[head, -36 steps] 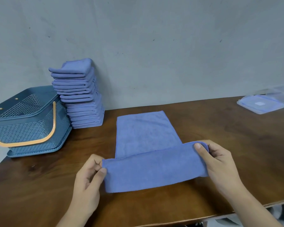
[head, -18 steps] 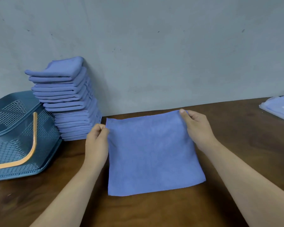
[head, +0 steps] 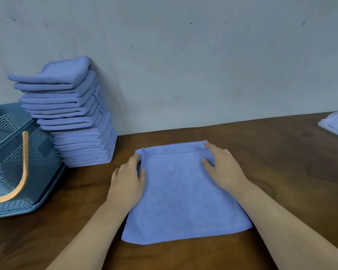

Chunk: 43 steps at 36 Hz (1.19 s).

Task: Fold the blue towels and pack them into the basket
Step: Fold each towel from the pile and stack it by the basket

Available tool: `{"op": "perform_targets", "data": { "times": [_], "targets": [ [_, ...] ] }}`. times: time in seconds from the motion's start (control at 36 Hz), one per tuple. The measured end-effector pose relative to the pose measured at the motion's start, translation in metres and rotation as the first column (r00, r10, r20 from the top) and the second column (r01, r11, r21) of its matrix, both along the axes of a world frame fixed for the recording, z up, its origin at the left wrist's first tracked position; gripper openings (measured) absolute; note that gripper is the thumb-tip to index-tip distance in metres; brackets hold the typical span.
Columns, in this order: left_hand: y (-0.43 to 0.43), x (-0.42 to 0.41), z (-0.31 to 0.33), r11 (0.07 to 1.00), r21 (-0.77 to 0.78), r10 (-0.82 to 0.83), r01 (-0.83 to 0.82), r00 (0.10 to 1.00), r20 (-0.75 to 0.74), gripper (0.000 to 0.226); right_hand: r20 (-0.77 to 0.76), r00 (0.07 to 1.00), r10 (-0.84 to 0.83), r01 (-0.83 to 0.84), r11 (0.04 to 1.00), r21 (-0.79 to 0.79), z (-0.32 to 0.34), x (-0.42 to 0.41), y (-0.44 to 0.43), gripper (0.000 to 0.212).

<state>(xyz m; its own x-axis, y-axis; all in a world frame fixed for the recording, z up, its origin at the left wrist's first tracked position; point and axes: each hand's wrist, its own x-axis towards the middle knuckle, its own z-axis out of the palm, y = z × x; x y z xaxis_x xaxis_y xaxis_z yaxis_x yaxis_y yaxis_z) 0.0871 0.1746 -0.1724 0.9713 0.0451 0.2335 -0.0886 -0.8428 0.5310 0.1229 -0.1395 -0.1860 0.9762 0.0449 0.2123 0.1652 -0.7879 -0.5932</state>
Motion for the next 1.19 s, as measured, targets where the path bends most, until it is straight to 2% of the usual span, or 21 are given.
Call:
{"op": "perform_targets", "data": {
  "times": [0.28,0.47,0.61,0.69,0.81,0.86,0.97,1.06,1.08,1.19],
  "targets": [
    [0.009,-0.083,-0.013,0.996,-0.082,-0.046,0.046,0.999,0.006,0.056,0.014,1.0,0.018,-0.018,1.0,0.018,-0.002,-0.087,-0.008,0.059],
    [0.013,-0.081,-0.008,0.985,-0.172,-0.008,0.004,1.0,-0.019,0.059,0.032,0.999,-0.005,-0.001,0.982,0.188,0.0,-0.097,-0.011,0.02],
    [0.013,-0.071,-0.004,0.99,-0.14,-0.014,0.01,1.0,-0.024,0.044,0.043,0.998,-0.056,0.044,0.968,0.247,0.0,-0.091,-0.013,0.027],
    [0.013,-0.076,-0.002,0.971,-0.239,-0.025,0.028,1.0,0.018,0.037,0.06,0.993,-0.1,0.076,0.947,0.312,0.0,-0.092,-0.015,0.032],
    [0.016,-0.083,0.005,0.911,-0.406,0.005,0.073,0.983,0.186,0.031,0.124,0.977,-0.176,0.107,0.896,0.43,0.014,-0.093,-0.015,0.041],
    [0.017,-0.076,0.01,0.902,-0.427,0.037,0.061,0.975,0.217,0.028,0.14,0.974,-0.179,0.105,0.9,0.424,0.024,-0.084,-0.014,0.043],
    [0.016,-0.048,0.014,0.962,-0.273,0.043,-0.005,0.99,0.132,0.027,0.107,0.988,-0.114,0.083,0.962,0.261,0.032,-0.056,-0.008,0.043],
    [0.016,-0.037,0.004,0.999,0.044,0.03,-0.03,0.999,-0.012,0.035,0.074,0.996,-0.042,0.038,0.997,0.062,0.017,-0.046,-0.001,0.043],
    [0.017,-0.035,0.0,0.995,0.094,0.043,-0.039,0.998,-0.037,0.036,0.077,0.997,-0.026,0.026,1.0,-0.006,0.009,-0.045,0.0,0.043],
    [0.019,-0.033,-0.008,0.993,0.109,0.054,-0.05,0.998,-0.032,0.037,0.097,0.995,-0.035,0.042,0.997,-0.072,-0.003,-0.043,-0.001,0.043]
  ]
}}
